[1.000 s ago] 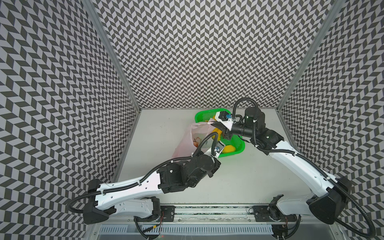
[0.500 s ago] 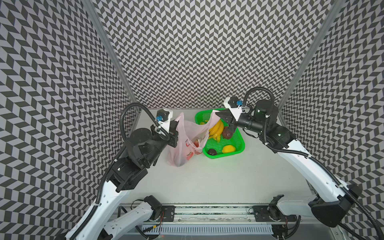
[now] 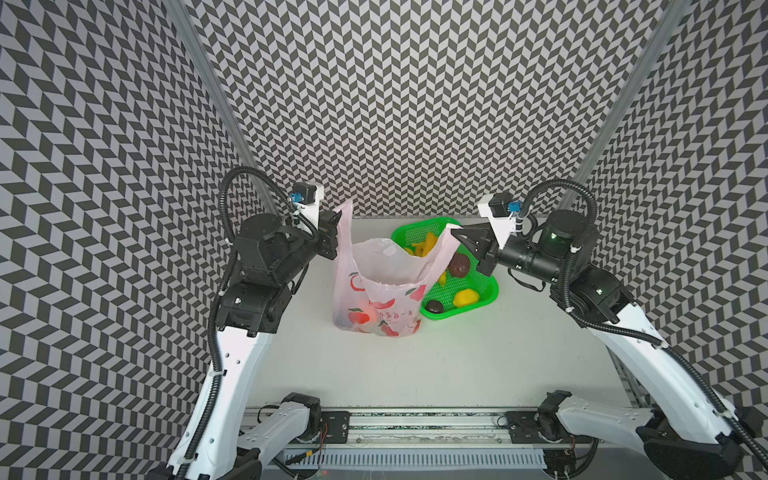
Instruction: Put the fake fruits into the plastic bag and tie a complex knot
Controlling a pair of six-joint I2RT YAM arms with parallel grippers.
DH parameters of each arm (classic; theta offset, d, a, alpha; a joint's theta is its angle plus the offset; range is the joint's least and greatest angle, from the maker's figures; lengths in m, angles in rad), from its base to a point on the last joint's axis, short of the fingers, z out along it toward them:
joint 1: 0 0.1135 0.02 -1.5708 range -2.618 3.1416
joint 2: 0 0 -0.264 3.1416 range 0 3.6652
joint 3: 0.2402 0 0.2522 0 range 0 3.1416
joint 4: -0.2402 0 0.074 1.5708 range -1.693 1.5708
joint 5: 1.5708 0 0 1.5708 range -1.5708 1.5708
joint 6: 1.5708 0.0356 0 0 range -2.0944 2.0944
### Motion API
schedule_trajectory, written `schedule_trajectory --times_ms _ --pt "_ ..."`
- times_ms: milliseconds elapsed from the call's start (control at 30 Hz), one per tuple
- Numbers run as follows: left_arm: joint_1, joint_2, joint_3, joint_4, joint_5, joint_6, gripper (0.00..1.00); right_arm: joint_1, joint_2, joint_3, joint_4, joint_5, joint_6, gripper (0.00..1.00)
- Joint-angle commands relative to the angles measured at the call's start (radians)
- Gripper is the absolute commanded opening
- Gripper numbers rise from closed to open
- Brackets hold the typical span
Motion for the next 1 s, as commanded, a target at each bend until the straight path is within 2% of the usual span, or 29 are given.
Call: schedule_trajectory --times_ms 0,167,433,600,733,800,967 --pt "0.007 0.002 -0.045 0.143 0.151 -0.032 0.00 -0.044 -0.025 -0.004 -0.002 0.129 0.016 0.00" --pt "0.006 0.019 -0.104 0.220 0.300 -0.045 0.00 -0.149 -0.008 0.042 -0.039 0.131 0.005 0.00" --pt "0.006 0.061 -0.147 0.285 0.359 -0.073 0.00 -0.242 0.037 0.092 -0.082 0.149 -0.029 0.00" --pt "0.006 0.079 -0.179 0.316 0.413 -0.080 0.00 -0.245 0.040 0.050 -0.040 -0.042 -0.030 0.00" --pt "0.012 0.087 -0.199 0.306 0.472 -0.060 0.00 -0.245 0.047 0.028 -0.033 -0.113 -0.033 0.00" --pt "0.018 0.092 -0.203 0.298 0.498 -0.056 0.00 -0.245 0.046 0.033 -0.035 -0.137 -0.033 0.07" --pt "0.027 0.096 -0.197 0.286 0.543 -0.041 0.00 -0.245 0.030 0.083 -0.049 -0.166 -0.012 0.44"
